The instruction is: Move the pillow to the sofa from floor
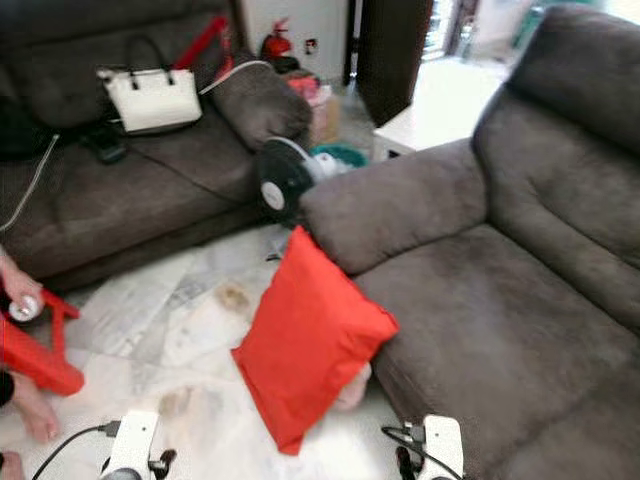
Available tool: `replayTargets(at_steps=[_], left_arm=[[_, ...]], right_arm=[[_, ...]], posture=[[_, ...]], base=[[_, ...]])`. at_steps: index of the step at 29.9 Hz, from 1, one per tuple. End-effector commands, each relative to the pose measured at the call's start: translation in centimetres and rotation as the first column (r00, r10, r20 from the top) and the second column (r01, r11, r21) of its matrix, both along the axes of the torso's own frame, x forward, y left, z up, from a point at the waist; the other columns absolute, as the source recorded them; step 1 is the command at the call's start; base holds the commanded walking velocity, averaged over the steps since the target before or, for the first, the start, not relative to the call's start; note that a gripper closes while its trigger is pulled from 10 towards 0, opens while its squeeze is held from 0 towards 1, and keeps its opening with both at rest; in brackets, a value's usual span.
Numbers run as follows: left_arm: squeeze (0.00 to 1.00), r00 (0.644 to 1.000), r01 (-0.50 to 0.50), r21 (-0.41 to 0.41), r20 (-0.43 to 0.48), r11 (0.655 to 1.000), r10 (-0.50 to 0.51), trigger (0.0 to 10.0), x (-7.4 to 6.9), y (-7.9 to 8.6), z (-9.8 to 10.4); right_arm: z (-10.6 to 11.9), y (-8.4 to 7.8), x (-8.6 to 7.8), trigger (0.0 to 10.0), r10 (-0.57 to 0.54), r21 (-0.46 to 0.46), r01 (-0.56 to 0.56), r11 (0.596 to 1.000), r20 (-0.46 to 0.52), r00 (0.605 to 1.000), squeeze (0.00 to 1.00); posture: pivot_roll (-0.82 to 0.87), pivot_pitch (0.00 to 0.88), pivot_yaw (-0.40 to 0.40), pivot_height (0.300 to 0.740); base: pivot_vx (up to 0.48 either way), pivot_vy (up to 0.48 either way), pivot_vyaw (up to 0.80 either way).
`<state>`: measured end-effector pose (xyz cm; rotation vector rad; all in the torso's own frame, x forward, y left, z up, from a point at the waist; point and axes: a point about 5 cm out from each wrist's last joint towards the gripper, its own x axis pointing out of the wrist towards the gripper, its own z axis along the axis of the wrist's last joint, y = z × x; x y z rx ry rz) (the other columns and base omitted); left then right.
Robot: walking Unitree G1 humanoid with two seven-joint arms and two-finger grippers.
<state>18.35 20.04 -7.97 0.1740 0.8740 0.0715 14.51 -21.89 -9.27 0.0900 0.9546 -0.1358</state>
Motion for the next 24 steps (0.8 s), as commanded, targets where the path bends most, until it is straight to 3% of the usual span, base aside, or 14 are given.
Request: replayTargets(at_steps=[1, 12, 24], left_arm=[[0.00, 1.000, -0.012, 0.018, -0.018, 1.000, 0.012, 10.0, -0.38, 0.83, -0.07], [0.00, 1.000, -0.002, 0.019, -0.017, 1.000, 0.003, 10.0, -0.33, 0.77, -0.05], [0.00, 0.998, 0.034, 0.007, 0.046, 0.999, -0.034, 10.0, 0.03, 0.72, 0.32]], right_arm=[[0.04, 0.34, 0.32, 10.0, -0.015, 0.017, 0.015, 1.000, 0.008, 1.000, 0.00], [0.04, 0.27, 0.29, 10.0, -0.040, 0.022, 0.040, 0.999, 0.012, 0.999, 0.00], [0.06, 0.41, 0.28, 10.0, -0.063, 0.035, 0.062, 0.997, 0.030, 0.998, 0.00]], posture=[[0.11, 0.040, -0.014, 0.740], [0.12, 0.042, -0.014, 0.740], [0.13, 0.039, -0.008, 0.740]], base=[[0.375, 0.000, 0.00], [0.365, 0.000, 0.00], [0.000, 0.000, 0.00]])
